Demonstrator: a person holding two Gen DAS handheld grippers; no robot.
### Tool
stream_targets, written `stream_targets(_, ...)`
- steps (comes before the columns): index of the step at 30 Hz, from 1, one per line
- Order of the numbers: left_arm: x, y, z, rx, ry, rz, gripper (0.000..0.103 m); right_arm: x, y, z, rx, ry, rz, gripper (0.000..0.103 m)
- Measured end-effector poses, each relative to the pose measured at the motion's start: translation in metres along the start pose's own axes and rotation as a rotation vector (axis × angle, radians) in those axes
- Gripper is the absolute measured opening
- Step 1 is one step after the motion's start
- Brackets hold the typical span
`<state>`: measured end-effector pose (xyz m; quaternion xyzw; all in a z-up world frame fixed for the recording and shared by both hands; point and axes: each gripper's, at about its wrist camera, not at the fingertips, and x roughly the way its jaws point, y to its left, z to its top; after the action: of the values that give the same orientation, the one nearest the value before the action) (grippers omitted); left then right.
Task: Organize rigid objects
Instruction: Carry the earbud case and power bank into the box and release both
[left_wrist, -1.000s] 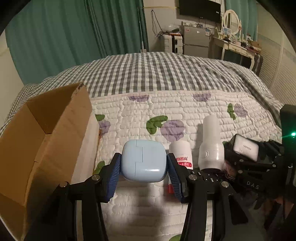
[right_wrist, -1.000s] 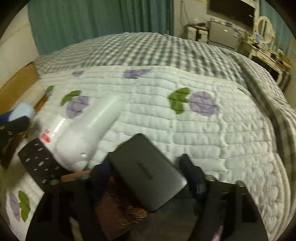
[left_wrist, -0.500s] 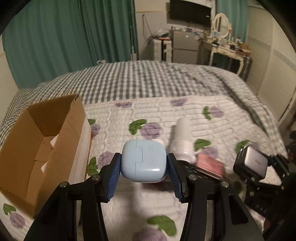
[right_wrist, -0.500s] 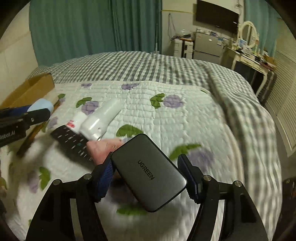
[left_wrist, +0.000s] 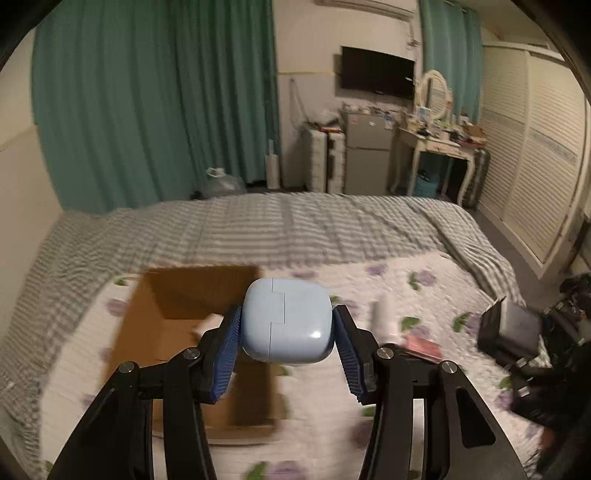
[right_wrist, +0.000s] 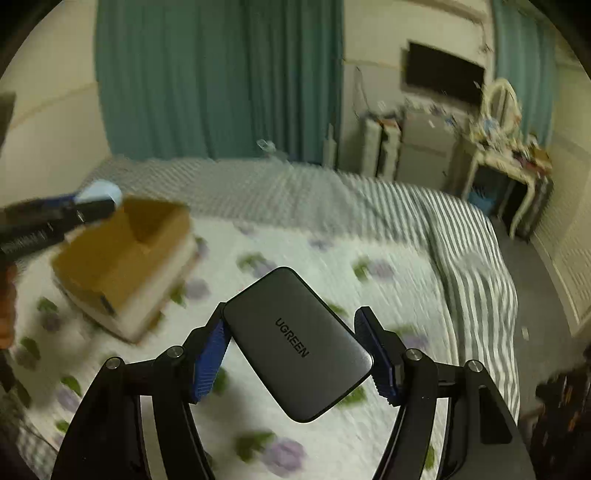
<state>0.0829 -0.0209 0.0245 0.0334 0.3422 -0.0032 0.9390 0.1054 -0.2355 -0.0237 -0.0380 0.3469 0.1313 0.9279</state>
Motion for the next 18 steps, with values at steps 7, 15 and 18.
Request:
stream_targets(7,0.025,0.080,-0.024,-0.051,0.048,0.050,0.050,0.010,0.090,0.059,-0.047,-0.060,0.131,0.067)
stream_targets(15,0.072,0.117,-0.062,-0.059,0.117,0.021,0.051,0.068,0.160,0.065,-0.086,0.015,0.192,0.067)
stream_targets(18,0.072,0.126,-0.063,-0.096,0.100,-0.002,0.053,0.083,0.171,0.066,-0.096,0.024,0.198,0.067)
